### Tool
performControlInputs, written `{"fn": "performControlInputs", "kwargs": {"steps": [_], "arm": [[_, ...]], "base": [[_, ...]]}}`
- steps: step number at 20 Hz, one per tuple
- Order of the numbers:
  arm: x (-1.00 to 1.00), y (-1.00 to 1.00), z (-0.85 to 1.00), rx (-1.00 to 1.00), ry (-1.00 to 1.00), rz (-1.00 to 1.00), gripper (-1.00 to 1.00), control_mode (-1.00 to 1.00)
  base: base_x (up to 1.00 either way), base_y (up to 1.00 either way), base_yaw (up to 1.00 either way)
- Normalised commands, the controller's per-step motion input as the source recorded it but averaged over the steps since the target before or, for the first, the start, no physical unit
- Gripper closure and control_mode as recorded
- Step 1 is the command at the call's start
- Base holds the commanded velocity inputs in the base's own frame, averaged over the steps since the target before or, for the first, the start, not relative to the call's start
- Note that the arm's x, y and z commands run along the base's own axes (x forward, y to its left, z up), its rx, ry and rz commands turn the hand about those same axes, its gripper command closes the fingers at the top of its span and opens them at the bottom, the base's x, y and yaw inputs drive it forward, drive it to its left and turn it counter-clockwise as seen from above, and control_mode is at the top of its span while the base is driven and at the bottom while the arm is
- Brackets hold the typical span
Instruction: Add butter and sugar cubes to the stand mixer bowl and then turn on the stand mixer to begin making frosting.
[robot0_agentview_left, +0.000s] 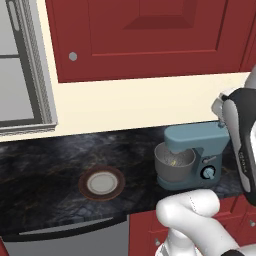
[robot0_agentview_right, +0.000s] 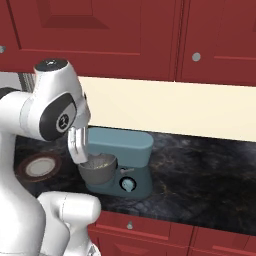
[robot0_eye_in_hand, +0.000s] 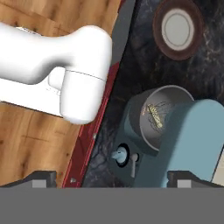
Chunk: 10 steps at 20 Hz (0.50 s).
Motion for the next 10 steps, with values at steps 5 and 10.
{"fn": "performControlInputs", "kwargs": {"steps": [5,10], "arm": [[-0.31,0.01,-0.03,0.11,0.07,-0.15,-1.00,-1.00],[-0.36,-0.01,-0.02,0.21,0.00,-0.09,-1.00,-1.00]], "base": [[0.00,0.00,0.00],[0.00,0.00,0.00]]}}
